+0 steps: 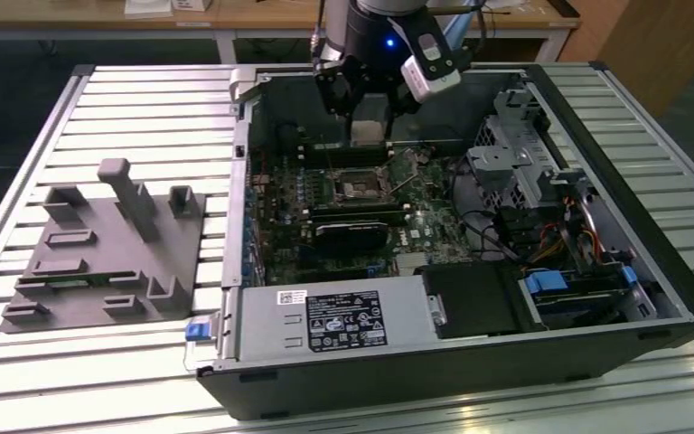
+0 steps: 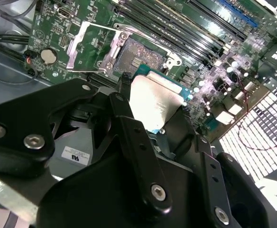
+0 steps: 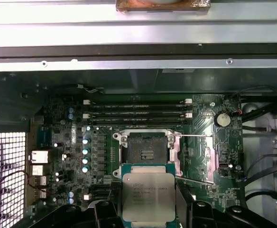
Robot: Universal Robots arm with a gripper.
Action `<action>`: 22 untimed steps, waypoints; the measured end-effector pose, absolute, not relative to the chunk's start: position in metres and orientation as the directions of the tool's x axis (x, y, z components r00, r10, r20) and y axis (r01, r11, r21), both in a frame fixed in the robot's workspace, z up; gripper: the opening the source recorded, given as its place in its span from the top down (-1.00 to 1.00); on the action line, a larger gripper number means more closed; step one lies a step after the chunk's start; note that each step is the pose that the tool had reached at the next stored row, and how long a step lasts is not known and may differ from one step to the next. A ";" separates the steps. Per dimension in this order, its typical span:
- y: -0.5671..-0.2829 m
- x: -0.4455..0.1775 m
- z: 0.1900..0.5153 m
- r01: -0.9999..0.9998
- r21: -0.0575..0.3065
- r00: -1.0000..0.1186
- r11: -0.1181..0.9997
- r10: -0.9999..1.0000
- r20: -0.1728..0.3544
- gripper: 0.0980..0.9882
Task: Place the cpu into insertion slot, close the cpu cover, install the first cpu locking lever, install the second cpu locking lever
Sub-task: 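Place the cpu into insertion slot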
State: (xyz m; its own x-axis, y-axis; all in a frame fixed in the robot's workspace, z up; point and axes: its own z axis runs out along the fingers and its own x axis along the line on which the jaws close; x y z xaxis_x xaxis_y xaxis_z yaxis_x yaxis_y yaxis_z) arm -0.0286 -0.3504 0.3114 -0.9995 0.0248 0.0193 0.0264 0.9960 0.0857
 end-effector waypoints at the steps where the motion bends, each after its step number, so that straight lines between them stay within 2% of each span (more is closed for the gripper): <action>1: -0.350 -0.029 0.310 0.026 0.085 -1.000 0.996 0.025 0.019 0.01; 22: -0.349 -0.029 0.287 0.026 0.085 -1.000 0.996 0.025 0.019 0.01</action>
